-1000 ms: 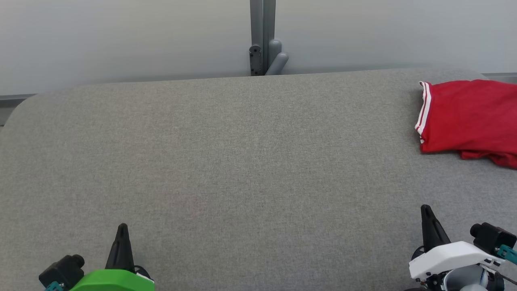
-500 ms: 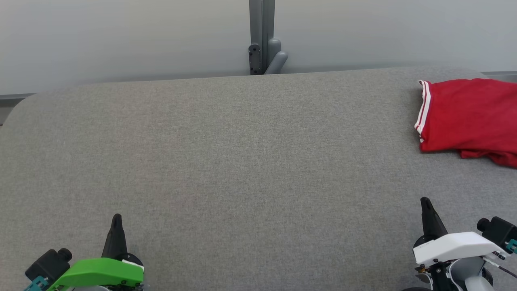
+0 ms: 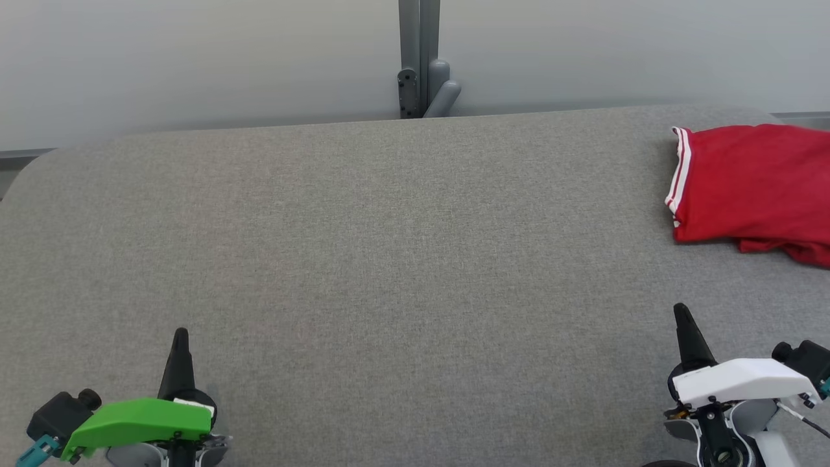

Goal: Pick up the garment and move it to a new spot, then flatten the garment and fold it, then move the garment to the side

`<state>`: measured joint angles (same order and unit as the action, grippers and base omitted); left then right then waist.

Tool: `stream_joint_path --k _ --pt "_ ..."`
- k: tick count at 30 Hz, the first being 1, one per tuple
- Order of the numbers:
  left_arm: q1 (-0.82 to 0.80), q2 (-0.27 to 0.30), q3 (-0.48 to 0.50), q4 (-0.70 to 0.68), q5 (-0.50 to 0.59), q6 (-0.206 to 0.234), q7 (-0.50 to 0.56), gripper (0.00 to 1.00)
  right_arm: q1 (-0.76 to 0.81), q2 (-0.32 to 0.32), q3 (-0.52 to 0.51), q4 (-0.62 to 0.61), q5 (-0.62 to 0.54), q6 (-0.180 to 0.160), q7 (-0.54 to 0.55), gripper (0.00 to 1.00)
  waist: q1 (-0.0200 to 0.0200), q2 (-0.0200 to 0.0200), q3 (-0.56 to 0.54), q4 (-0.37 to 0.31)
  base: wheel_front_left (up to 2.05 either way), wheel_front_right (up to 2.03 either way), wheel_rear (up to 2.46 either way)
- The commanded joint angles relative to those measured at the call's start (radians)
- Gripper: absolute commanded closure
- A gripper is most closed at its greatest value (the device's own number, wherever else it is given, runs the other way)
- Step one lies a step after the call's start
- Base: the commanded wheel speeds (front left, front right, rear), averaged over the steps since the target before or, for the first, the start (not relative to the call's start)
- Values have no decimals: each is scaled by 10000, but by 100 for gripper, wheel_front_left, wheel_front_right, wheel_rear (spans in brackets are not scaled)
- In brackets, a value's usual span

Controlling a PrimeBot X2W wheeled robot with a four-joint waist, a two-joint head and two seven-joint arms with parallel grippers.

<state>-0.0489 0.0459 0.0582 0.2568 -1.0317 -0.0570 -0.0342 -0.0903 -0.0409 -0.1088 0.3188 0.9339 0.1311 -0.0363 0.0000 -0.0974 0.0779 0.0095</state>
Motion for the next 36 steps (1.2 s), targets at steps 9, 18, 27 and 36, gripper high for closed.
stream_joint_path --k 9,18,27,36 --pt "-441 42 167 -175 -1213 61 318 100 -409 -84 -41 -9 1376 0 300 100 0 0 24 -14 0 0 0" --pt "-600 47 262 -195 -1980 75 524 100 -535 -97 -50 29 2272 -1 507 100 0 0 43 -26 0 0 0" --pt "-774 51 346 -212 -2758 87 746 100 -685 -116 -56 64 3215 -1 711 100 0 0 64 -39 0 0 0" --pt "-918 55 444 -233 -3477 101 948 100 -833 -132 -62 102 4081 -1 911 100 0 0 85 -53 0 0 0"
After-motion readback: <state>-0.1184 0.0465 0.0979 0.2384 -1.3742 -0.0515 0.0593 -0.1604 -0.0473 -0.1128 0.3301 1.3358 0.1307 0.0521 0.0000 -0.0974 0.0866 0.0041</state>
